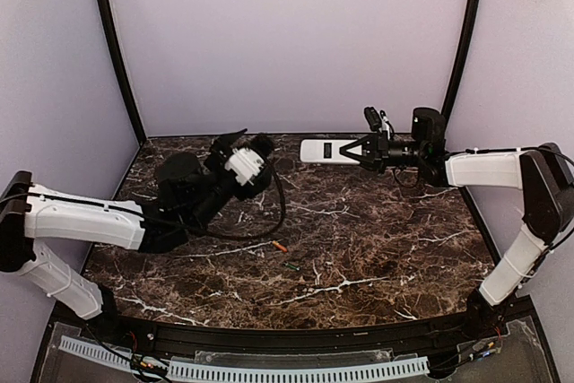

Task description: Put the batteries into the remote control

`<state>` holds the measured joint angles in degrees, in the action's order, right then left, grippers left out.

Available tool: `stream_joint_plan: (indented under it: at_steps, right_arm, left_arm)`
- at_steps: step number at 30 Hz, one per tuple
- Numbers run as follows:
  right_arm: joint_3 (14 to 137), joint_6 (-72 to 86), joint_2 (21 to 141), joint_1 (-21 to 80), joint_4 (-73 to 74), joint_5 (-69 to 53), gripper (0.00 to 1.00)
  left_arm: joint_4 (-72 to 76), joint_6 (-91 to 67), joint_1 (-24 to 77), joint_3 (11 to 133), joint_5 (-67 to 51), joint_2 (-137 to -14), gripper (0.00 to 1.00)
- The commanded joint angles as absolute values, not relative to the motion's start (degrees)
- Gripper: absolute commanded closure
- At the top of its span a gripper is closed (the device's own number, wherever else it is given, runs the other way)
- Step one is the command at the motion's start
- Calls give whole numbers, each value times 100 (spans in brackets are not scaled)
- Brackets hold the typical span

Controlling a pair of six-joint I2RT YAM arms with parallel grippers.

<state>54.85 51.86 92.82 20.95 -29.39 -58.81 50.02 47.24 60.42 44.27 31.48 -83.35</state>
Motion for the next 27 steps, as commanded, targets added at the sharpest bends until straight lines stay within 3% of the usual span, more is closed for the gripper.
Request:
stream_joint_plan:
  at_steps: [1, 2, 4, 7, 13, 27]
  right_arm:
    - [5545, 4327, 8956, 2074, -2731, -5805, 100]
    - [5480, 4293, 8942, 2074, -2809, -5821, 100]
    - [5365, 4247, 8947, 2077, -3058, -5896, 100]
    - [5163, 4362, 8981, 2082, -3635, -6092, 100]
    - [5262, 4292, 9054, 2135, -3676, -6096, 100]
    - [5325, 4411, 9222, 2610, -3928, -5984, 100]
  left_arm:
    - [2423, 1334, 5093, 4898, 1351, -7490, 19]
    - [2124, 727, 4800, 4963, 749, -7447, 11]
    - [1919, -113, 4434, 5107, -136, -7495, 5]
    - [2056, -1220, 4089, 5208, -1502, -7700, 6]
    - [2362, -2161, 3773, 5836, -2893, -8379, 19]
    - [3349, -3311, 3771, 6204, -3520, -9532, 42]
